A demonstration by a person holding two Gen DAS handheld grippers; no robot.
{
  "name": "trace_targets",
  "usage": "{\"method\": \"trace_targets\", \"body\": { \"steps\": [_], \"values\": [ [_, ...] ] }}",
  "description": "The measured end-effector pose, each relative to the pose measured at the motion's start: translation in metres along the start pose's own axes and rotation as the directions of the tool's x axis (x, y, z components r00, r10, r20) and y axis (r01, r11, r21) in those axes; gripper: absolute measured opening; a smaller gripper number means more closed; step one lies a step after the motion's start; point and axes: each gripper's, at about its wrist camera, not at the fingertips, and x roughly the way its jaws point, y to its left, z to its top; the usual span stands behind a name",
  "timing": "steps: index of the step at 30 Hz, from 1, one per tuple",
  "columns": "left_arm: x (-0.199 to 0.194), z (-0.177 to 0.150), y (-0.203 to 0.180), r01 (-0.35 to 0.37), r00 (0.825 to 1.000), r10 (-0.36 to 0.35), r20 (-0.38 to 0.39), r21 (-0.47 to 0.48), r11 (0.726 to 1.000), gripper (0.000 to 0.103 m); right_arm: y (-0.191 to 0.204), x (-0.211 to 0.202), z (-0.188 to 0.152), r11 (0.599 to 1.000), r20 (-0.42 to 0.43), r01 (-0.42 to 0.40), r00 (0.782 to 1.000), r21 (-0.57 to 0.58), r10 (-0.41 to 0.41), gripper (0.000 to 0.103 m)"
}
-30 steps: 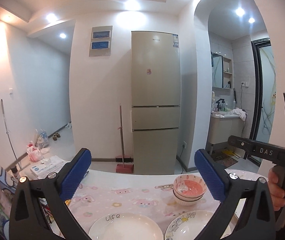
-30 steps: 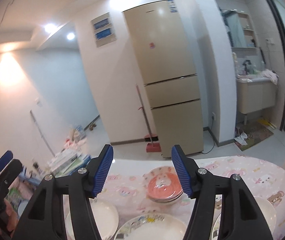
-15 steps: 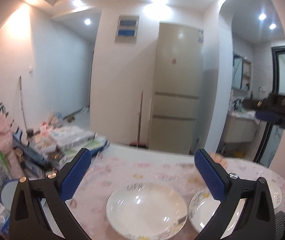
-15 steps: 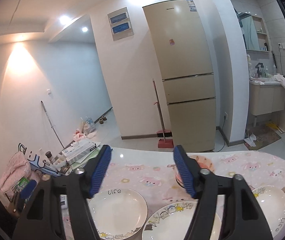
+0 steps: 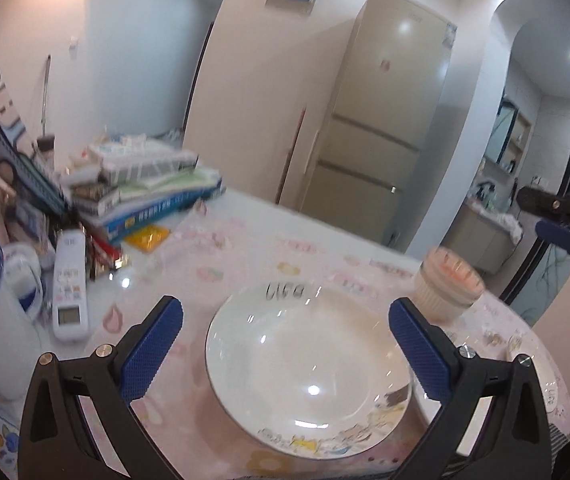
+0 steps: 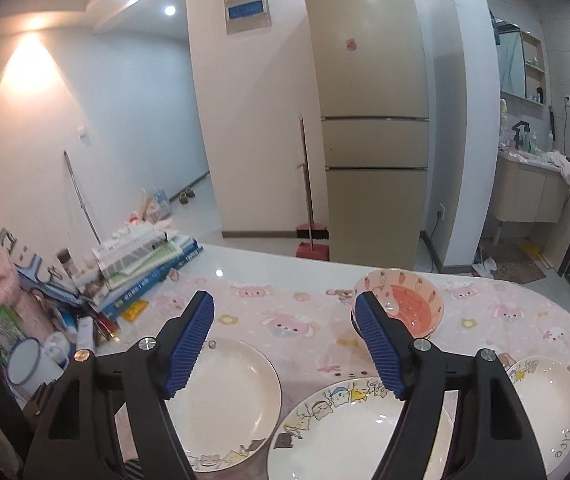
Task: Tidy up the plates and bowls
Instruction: 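Move both grippers to the 'Life' plate rim and close them on it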
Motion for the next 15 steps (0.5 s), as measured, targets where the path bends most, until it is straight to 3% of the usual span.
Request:
{"method": "trace_targets", "body": {
  "steps": [3,15],
  "values": [
    [0.010,-0.003,0.003,-0.066,0.998,0.065,-0.027,-0.027,0.997,0.102,0.003,0.024,-0.006,1.000,-0.067,-0.022,0.998,-0.003,0.021,0.075],
    [0.022,-0.012,0.028,-0.052,0.994,0.038,-0.107,-0.131,0.990,0.102,-0.007,0.103,-0.046,0.992,-0.309,-0.095,0.944,0.080,0.115,0.073]
  ]
}}
